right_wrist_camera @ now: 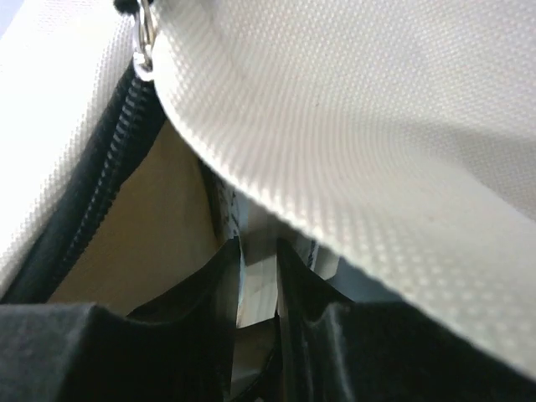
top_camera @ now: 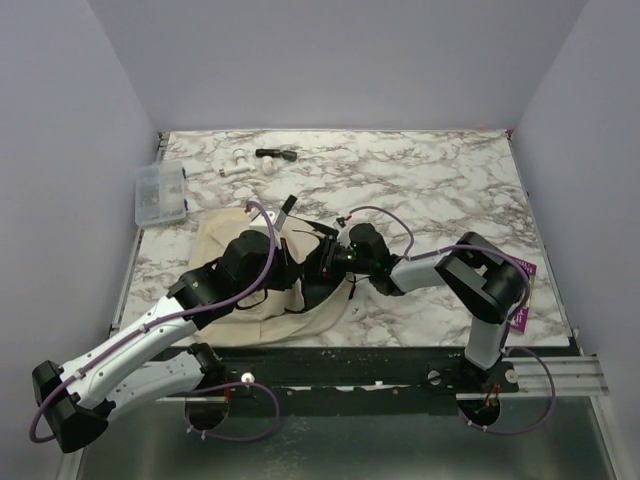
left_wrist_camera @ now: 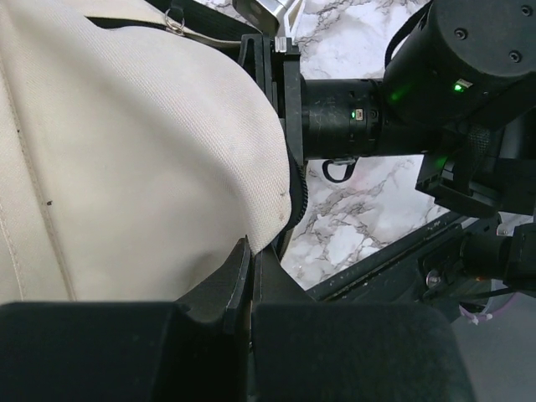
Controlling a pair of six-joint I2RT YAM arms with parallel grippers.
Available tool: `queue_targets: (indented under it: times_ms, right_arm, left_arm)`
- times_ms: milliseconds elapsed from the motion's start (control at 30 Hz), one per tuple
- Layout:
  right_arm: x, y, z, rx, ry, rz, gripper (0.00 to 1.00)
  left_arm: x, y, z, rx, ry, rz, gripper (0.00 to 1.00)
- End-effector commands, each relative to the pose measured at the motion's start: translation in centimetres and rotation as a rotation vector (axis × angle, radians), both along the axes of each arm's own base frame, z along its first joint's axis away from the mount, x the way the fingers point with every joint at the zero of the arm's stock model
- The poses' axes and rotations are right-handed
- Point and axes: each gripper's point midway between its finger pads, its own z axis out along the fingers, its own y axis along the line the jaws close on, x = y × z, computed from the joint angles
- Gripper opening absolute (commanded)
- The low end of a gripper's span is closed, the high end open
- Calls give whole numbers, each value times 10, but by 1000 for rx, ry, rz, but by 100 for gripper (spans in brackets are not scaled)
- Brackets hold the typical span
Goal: Pack the student bag
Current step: Place the book in the student bag, then move the book to the center of the board.
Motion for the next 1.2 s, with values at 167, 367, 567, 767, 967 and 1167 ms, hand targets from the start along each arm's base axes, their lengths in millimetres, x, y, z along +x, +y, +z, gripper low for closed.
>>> queue_targets:
  times_ms: [167,367,567,767,967,1167]
  right_arm:
    - [-14,-49,9,-141,-59,-34,35]
    - [-26,-138,1,-481,-103,-163,60]
    - [-7,-239,21,-580,-84,-410,72]
    - [31,-370,8,-686,96,-799,95]
    - [38,-491,-17,-609,389,-1133,92]
    - [6,-572,-30,-682,511,-1456,94]
  left_arm:
    - [-4,1,-12,0,48,3,0]
    - [-3,0,-17,11,55,-11,0]
    - [-5,-4,-22,4,93,-37,8]
    - [-14,-14,-19,-31,133,-99,31]
    - [-25,-16,-2,-94,113,-139,60]
    - [-36,-13,8,-143,97,-168,86]
